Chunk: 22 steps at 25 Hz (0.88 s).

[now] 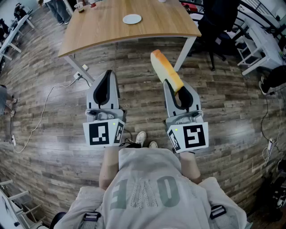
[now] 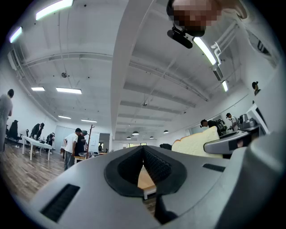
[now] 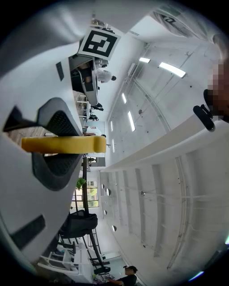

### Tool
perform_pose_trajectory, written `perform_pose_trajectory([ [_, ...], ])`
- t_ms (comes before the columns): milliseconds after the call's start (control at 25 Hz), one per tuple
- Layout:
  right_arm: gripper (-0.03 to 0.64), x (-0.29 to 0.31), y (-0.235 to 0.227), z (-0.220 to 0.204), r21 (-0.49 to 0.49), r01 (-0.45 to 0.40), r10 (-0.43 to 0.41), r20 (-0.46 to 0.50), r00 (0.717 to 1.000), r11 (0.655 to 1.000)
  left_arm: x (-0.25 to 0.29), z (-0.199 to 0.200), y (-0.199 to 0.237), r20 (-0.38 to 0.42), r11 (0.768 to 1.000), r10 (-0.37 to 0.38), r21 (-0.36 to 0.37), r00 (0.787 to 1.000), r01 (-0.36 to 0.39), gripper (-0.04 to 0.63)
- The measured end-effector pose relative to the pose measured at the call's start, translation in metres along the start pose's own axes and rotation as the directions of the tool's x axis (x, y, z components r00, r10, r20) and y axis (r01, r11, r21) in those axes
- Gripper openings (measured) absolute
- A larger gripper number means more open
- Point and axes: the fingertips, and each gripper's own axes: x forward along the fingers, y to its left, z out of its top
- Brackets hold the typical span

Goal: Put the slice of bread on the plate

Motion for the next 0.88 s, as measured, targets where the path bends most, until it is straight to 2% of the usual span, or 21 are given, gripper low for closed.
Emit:
perform_pose_trajectory([
  [360, 0.092, 0.034, 0.020, -0.009, 0.005, -0.008, 0.008, -0.011, 1.000, 1.000, 0.001, -0.016, 0.042, -0.013, 1.000, 0.023, -0.021, 1.000, -0.024, 0.009],
  [640, 0.092, 0.065, 0.038, -0.013, 0.032, -0.006, 0.006, 0.002, 1.000, 0.999, 0.001, -0.026, 0.091, -0.016, 0.998, 0.048, -0.044, 0.999, -0.048, 0.009],
  [880, 0.092, 0.071, 0.044, -0.025, 0.037, 0.030, -0.029, -0.032, 0.999, 0.999, 0.003, -0.042, 0.122, -0.029, 0.995, 0.057, -0.077, 0.998, -0.059, 0.009],
])
